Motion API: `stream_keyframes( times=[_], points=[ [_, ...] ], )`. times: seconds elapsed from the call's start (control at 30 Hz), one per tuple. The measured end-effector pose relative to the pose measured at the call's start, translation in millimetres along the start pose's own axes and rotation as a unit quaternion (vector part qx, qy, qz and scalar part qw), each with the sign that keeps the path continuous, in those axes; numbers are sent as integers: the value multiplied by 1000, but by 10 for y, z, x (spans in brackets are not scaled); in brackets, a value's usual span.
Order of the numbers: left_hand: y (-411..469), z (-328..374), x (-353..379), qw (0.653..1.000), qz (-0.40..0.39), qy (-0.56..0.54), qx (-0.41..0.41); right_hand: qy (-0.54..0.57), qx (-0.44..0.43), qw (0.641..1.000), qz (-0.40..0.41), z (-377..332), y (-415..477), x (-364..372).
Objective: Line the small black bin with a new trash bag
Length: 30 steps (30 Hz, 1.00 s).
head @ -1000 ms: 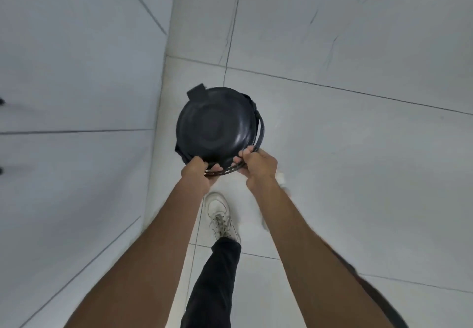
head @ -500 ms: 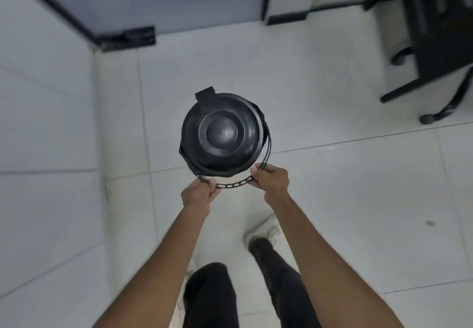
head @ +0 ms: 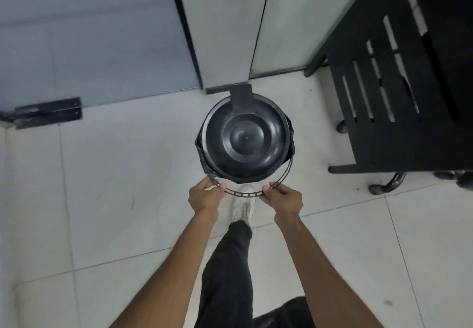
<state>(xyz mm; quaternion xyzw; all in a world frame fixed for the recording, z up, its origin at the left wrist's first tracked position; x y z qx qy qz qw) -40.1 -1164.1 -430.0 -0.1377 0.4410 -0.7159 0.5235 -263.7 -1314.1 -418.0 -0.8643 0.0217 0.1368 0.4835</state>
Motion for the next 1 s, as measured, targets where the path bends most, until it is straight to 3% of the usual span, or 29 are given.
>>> stream_keyframes(
  times=[0.27, 0.5, 0.63, 1.0],
  points=[
    [885, 322, 1911, 998, -15, 63, -29, -3, 50, 999, 19, -987, 1673, -26],
    [1511, 217, 2972, 997, -5, 63, -46, -27, 58, 998, 2, -1395, 2960, 42],
    [1774, 96, 3297, 998, -10, 27, -58, -41, 65, 997, -7, -1484, 3383, 103],
    [1948, 114, 3574, 997, 15, 68, -26, -78, 48, 995, -37, -1722, 3690, 225]
  ],
)
Point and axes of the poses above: each hand's wrist, its own y-axis towards the middle knuckle, its own x-axis out of the palm, z = x × y, the point moved 10 cm from there along y, towards the middle knuckle, and after that the axes turned 2 degrees about x, right-handed, at the moved point
